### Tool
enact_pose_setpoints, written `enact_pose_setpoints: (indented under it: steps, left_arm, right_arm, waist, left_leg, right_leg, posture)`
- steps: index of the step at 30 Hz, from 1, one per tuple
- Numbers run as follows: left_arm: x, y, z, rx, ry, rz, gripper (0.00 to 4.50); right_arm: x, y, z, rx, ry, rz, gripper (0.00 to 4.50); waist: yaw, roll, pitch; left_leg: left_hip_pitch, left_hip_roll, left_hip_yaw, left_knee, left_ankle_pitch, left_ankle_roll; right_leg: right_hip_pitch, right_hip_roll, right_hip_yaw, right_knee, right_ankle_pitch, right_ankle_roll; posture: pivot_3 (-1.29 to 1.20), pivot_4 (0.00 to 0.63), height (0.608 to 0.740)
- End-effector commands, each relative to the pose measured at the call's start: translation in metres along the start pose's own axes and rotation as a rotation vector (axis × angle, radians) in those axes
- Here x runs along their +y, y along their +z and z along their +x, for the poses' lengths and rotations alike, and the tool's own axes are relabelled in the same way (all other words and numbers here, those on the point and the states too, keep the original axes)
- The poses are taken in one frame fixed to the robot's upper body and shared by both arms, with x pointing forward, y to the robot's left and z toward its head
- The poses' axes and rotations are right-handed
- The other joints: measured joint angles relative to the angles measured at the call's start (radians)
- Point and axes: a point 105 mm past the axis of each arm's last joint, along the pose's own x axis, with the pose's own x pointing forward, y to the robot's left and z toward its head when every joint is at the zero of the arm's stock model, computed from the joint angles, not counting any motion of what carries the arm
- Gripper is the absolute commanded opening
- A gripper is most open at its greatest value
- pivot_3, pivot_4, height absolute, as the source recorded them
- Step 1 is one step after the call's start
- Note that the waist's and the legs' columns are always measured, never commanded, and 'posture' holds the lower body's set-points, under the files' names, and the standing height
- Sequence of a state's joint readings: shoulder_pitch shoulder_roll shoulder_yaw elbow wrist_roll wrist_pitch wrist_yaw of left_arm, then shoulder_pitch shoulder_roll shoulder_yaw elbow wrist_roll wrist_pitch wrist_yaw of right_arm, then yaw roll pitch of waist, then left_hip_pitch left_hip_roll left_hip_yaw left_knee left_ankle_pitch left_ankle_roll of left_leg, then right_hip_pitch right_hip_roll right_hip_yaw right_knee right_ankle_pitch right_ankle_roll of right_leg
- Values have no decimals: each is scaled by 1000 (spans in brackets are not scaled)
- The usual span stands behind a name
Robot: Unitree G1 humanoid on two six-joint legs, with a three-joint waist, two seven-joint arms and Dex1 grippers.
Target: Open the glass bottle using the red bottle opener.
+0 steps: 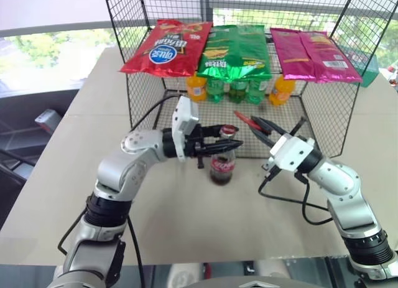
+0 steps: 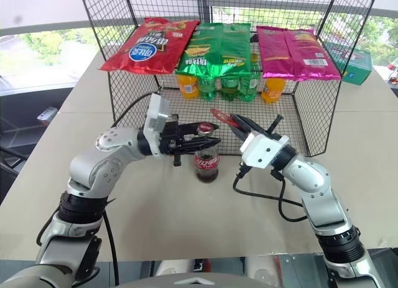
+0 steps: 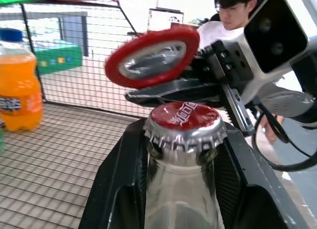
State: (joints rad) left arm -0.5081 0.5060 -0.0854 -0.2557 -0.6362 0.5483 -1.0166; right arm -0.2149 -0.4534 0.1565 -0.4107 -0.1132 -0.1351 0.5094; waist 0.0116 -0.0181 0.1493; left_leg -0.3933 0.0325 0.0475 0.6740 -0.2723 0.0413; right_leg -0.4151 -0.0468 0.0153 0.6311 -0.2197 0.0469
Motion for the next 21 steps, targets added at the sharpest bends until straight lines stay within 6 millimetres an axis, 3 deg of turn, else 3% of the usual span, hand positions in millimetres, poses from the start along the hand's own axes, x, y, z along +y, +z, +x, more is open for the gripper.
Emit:
enact_pose_setpoints:
  steps: [1, 7, 12, 21]
  left_arm:
    - [-3, 22, 0, -65, -14, 53, 1188]
    - [-4, 17, -1, -69, -5, 38, 1188]
    - [-19, -9, -5, 7, -28, 22, 1188]
    - [-27, -19, -7, 22, -16, 3, 1188]
  right_arm:
    - [-12, 12, -1, -40, -41, -33, 0]
    - [-14, 14, 1, -50, -43, -42, 0]
    - [-8, 15, 1, -59, -21, -41, 0]
    - [27, 25, 0, -118, 124, -90, 0]
  waist:
    - [0, 0, 0]
    - [0, 0, 0]
    - [-3, 0, 0]
    - [-3, 0, 0]
  left_leg:
    - [0, 0, 0, 0, 0, 0]
    - [-1, 0, 0, 0, 0, 0]
    - [0, 0, 0, 0, 0, 0]
    - [1, 0, 0, 0, 0, 0]
  right_leg:
    - [0, 0, 0, 0, 0, 0]
    - [0, 0, 0, 0, 0, 0]
    - [0, 0, 0, 0, 0, 0]
    - [0, 0, 1, 0, 0, -1]
  posture:
    - [0, 150, 740]
    - [0, 150, 740]
    - [0, 150, 740]
    - [0, 150, 740]
